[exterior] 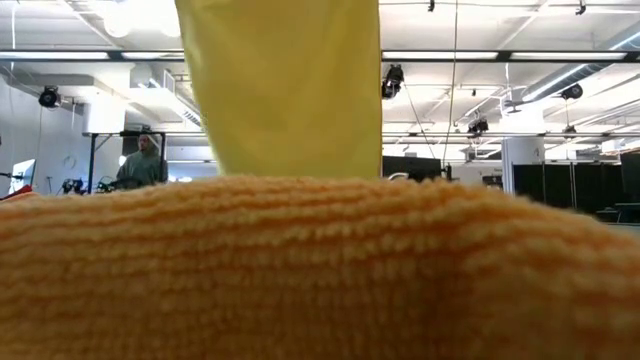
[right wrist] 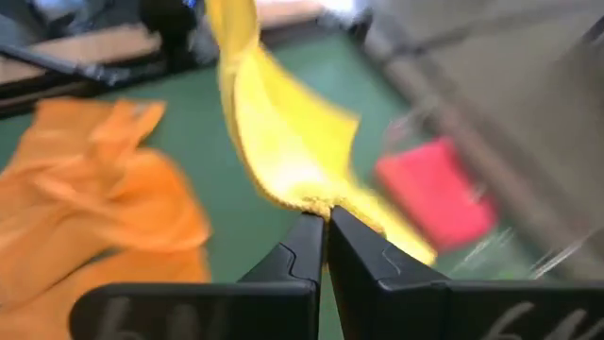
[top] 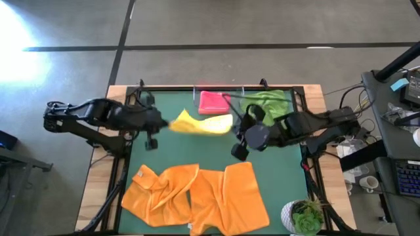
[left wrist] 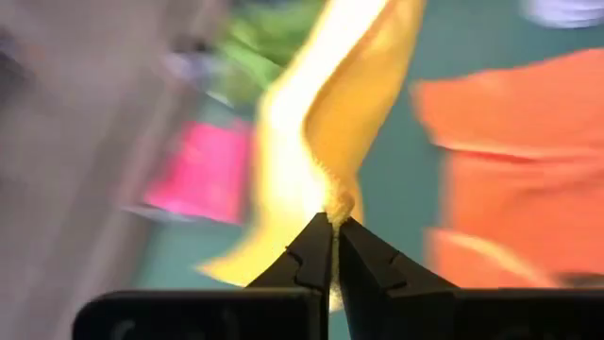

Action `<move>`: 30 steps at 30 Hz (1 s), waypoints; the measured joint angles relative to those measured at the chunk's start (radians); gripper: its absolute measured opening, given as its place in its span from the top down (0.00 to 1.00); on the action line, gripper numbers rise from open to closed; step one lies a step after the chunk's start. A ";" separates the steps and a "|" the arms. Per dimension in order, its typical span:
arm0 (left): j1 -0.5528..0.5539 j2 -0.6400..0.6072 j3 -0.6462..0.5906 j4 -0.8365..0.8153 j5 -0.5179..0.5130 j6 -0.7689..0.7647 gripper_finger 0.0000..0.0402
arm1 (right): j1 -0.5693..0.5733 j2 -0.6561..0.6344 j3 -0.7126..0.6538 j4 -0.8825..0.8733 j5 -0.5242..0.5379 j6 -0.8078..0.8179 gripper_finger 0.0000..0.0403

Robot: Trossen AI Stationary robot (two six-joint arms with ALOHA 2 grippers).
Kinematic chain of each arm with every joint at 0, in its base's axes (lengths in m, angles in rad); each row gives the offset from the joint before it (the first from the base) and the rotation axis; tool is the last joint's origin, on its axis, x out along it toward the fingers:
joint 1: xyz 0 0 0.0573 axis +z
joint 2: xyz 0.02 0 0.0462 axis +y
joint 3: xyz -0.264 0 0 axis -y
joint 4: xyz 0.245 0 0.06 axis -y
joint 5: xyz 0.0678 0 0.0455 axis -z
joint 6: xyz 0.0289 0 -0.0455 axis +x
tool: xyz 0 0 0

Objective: Fold microfiber towels
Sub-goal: Fold the yellow microfiber towel

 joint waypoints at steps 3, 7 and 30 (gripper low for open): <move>-0.013 0.002 -0.071 0.007 0.185 -0.133 1.00 | 0.035 0.000 -0.095 0.005 -0.073 0.206 0.98; -0.041 0.019 -0.189 0.053 0.326 -0.229 1.00 | 0.103 0.001 -0.217 0.084 -0.156 0.430 0.98; -0.043 0.242 -0.563 0.312 0.271 -0.278 1.00 | 0.081 0.001 -0.764 0.570 -0.104 0.641 0.98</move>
